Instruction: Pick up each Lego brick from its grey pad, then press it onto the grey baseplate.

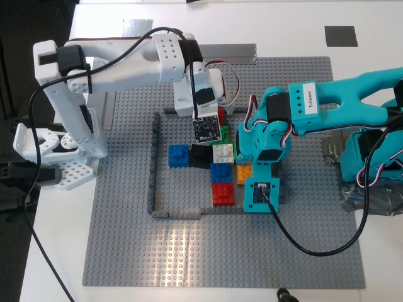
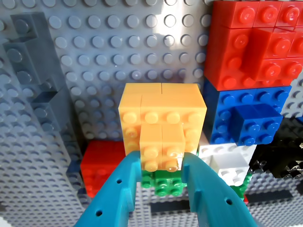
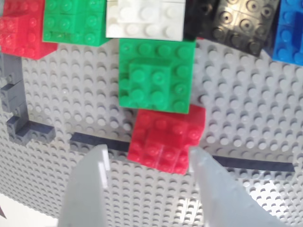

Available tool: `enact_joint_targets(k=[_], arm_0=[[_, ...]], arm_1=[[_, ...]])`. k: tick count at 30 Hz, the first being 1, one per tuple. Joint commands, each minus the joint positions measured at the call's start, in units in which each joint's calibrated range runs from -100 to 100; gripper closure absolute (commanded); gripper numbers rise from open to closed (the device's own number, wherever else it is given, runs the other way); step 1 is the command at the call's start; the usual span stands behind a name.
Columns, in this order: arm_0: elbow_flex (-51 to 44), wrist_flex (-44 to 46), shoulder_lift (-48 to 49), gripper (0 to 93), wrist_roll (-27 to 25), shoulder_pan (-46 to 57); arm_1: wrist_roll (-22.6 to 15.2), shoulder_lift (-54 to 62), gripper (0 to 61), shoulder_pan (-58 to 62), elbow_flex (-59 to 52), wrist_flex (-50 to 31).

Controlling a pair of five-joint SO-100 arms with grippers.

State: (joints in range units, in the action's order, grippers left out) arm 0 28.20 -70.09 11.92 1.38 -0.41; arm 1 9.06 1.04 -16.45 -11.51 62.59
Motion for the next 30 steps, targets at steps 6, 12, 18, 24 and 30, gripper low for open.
enact_joint_targets(k=[6,12,18,24,30], arm_0=[[-0.9,1.3,0.3,92.7,-0.2,0.4],[-0.7,1.5,0.3,92.7,-0.1,0.4],[-0.2,2.9,0.3,92.7,-0.2,0.4],[0.5,3.0,0.3,92.7,-0.2,0.4],[0.7,3.7,0.3,92.7,-0.2,0.4]], arm_1=[[-1.5,8.3,39.2,-2.4,11.8,8.4],[-2.9,10.5,39.2,-6.7,19.5,15.3],[-5.1,16.9,43.4,-15.0,17.1,16.1],[-5.0,18.7,60.1,-26.0,16.3,20.2],[-5.5,21.9,61.1,-35.2,11.2,20.5]])
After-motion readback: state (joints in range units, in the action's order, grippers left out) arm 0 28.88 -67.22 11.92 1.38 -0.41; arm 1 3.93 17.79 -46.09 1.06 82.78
